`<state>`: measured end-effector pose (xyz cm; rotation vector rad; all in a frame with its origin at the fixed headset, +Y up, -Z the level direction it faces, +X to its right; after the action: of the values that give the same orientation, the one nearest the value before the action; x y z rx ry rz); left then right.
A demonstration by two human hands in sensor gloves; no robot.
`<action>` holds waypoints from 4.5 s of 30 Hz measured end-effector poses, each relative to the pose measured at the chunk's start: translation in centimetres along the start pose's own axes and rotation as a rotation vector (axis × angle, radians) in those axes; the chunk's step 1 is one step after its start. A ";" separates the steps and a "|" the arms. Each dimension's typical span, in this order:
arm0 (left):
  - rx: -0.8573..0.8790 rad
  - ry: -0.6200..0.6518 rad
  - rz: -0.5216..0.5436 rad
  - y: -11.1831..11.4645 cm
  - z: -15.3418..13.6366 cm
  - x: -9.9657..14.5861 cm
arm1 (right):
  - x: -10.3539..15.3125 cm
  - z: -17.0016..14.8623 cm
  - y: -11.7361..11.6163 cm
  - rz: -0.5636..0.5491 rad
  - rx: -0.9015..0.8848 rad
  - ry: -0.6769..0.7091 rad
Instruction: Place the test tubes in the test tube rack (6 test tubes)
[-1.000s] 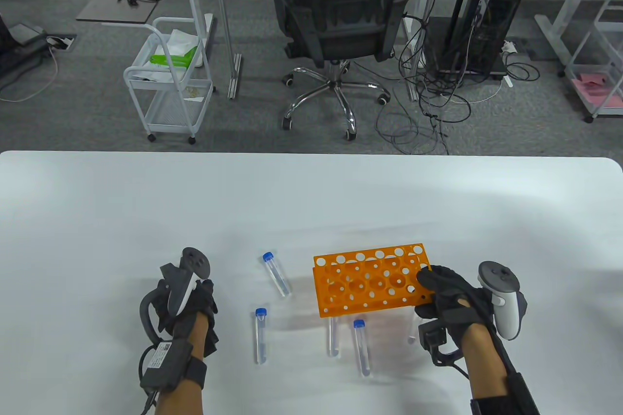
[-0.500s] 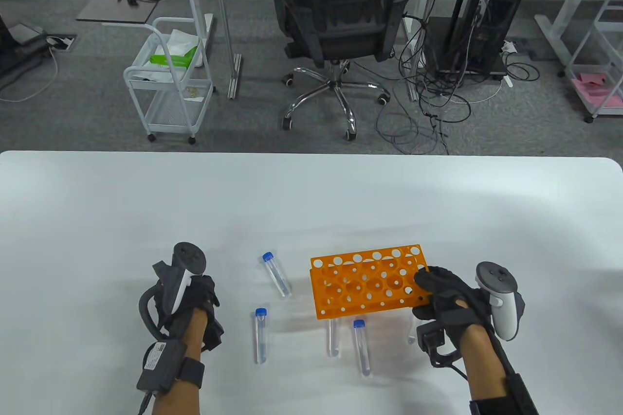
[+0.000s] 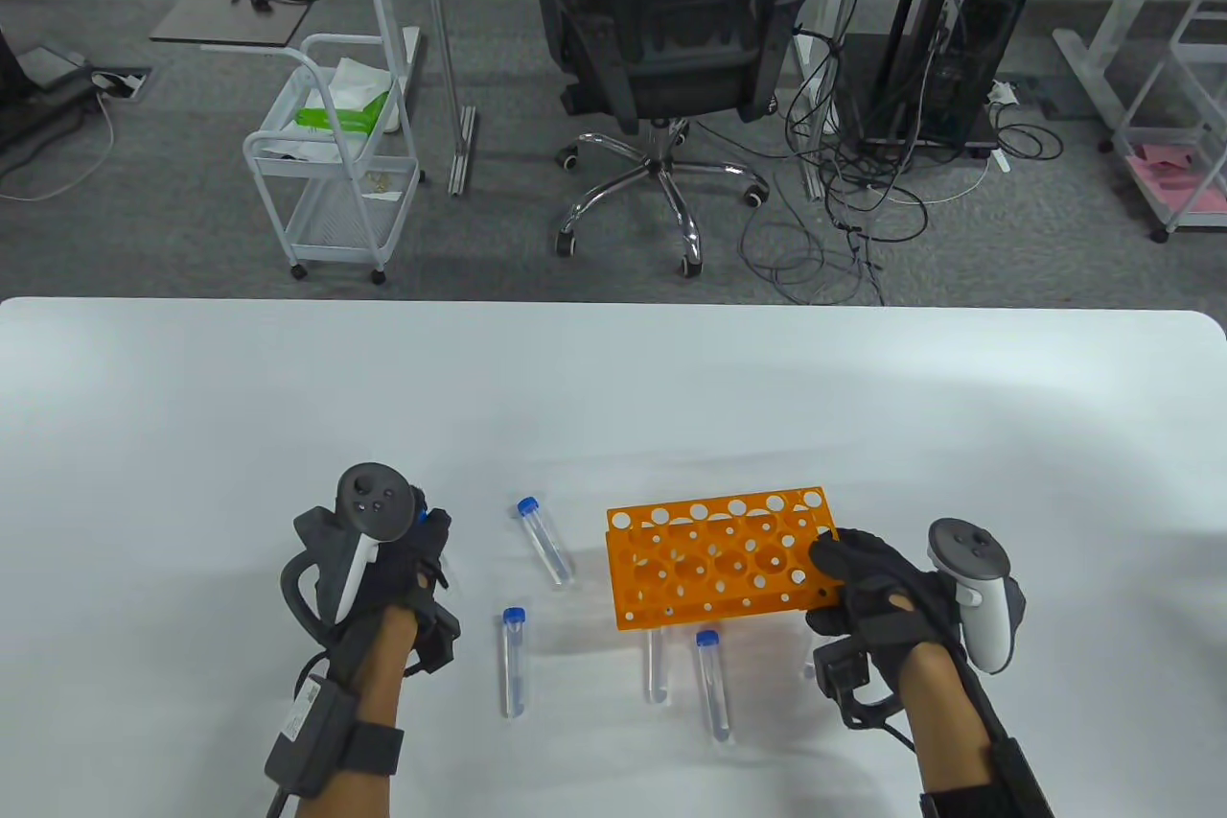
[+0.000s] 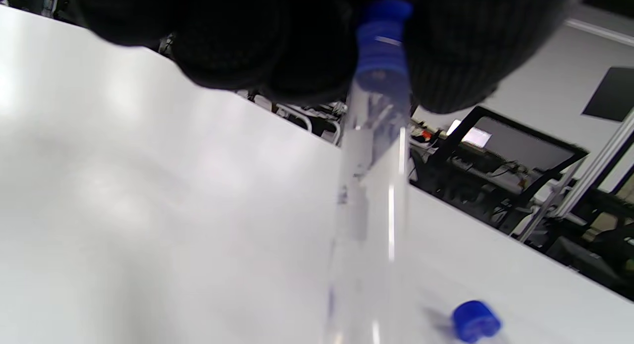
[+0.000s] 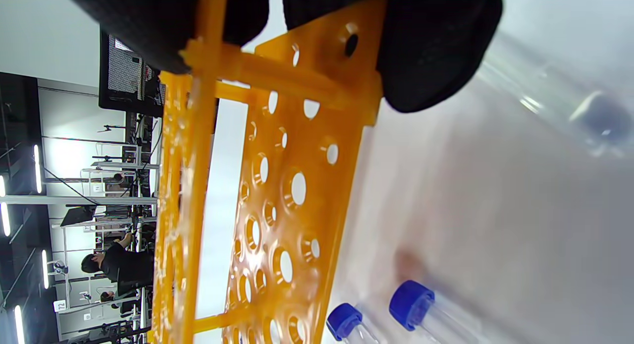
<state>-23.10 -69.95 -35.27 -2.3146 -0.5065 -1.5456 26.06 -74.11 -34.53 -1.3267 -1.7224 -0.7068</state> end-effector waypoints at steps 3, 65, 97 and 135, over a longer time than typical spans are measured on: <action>0.013 0.046 0.031 -0.7 0.9 0.7 | 0.0 0.0 -0.2 -0.001 0.010 -0.002; -0.146 0.578 0.097 -0.1 13.8 9.4 | 1.8 1.8 -4.2 0.116 0.138 0.081; -0.060 0.563 0.022 0.2 12.1 8.7 | 1.6 1.5 -3.4 0.100 0.104 0.069; -0.208 0.072 -0.521 7.8 3.7 2.4 | 0.8 0.7 -0.5 0.027 -0.020 0.030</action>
<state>-15.74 -74.95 -34.88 -2.3866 -1.0391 -1.9858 25.33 -73.26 -34.20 -1.3442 -1.6747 -0.7261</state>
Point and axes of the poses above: the tracker on the back of each hand, its own z axis roughly to the thumb side, its own x axis roughly from the fingertips to the wrist, y = z × x, the point moved 1 cm from there along -x, roughly from the wrist to the fingertips, and after that the axes turned 5 degrees about -z, right-handed, at the moved point
